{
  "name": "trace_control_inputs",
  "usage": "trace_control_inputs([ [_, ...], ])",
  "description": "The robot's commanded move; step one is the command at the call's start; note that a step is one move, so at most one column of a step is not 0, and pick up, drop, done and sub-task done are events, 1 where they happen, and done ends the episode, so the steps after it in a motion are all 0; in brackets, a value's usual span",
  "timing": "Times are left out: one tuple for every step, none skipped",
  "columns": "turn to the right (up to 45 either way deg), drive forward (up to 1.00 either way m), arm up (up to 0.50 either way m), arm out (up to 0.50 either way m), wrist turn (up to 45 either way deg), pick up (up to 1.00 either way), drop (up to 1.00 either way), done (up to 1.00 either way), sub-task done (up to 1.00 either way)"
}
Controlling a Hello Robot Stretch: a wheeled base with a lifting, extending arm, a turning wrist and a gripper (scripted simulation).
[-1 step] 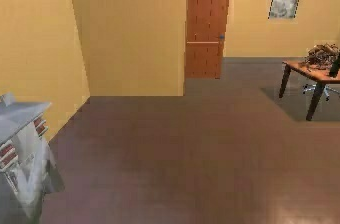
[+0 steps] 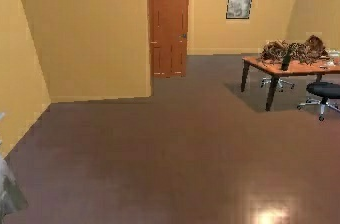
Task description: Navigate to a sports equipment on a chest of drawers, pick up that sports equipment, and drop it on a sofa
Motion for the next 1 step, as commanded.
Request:
trace_control_inputs([
  [0.0, 1.0, 0.0, 0.0, 0.0, 0.0, 0.0, 0.0, 0.0],
])
